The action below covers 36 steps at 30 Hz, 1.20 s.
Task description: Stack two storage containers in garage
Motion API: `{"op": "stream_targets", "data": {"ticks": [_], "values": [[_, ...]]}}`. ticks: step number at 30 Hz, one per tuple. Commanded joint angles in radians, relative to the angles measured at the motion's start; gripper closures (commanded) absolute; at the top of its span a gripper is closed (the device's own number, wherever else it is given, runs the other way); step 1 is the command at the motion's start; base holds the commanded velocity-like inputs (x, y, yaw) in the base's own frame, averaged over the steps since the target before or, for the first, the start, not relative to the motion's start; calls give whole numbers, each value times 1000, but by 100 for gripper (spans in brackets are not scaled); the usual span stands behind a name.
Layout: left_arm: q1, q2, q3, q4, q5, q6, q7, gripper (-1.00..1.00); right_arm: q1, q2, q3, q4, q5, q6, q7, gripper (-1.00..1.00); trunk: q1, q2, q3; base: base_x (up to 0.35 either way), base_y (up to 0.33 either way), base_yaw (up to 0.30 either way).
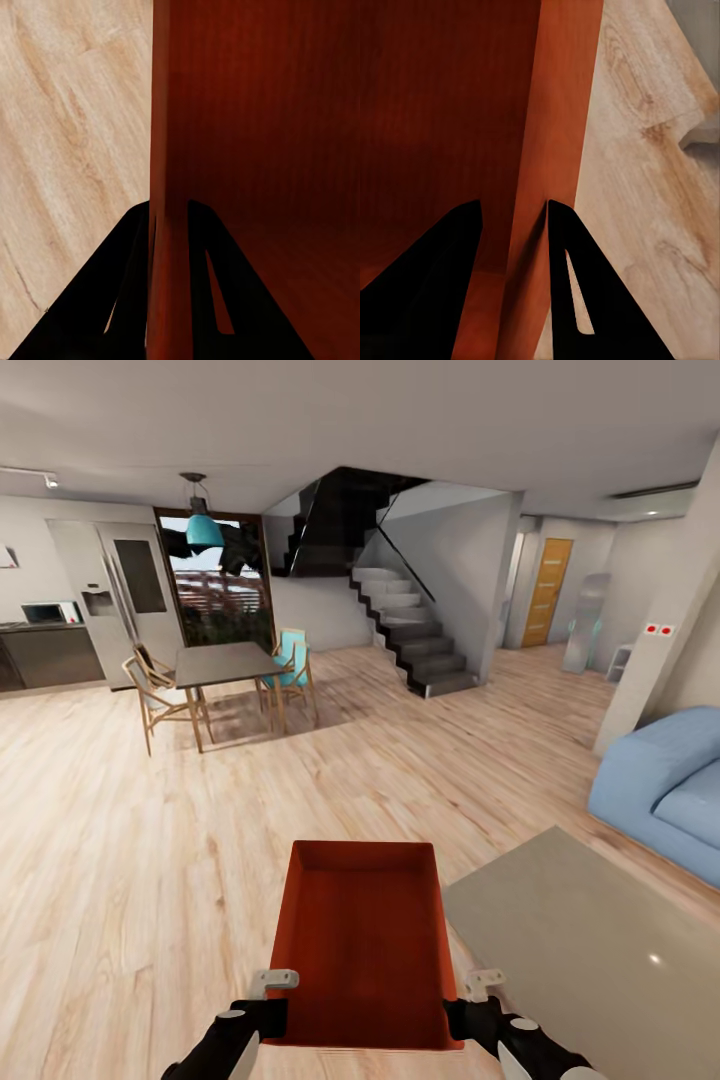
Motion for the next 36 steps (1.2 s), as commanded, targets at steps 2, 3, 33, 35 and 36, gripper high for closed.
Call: {"op": "stream_targets", "data": {"ticks": [2,3,33,35,36], "values": [[-1,53,59,-3,7,5,-1,100,0,-9,13,1,4,-4,53,100,1,-2,-2,322,0,0],[-1,53,59,-3,7,5,-1,100,0,-9,13,0,4,-5,53,100,1,-2,-2,322,0,0],[-1,53,58,-3,7,7,-1,100,0,-9,12,1,4,-5,53,100,1,-2,-2,322,89,0],[-1,53,58,-3,7,7,-1,100,0,-9,13,1,4,-5,53,100,1,-2,-2,322,105,0],[-1,53,58,-3,7,7,-1,100,0,-9,13,1,4,-5,53,100,1,-2,-2,322,104,0]]}}
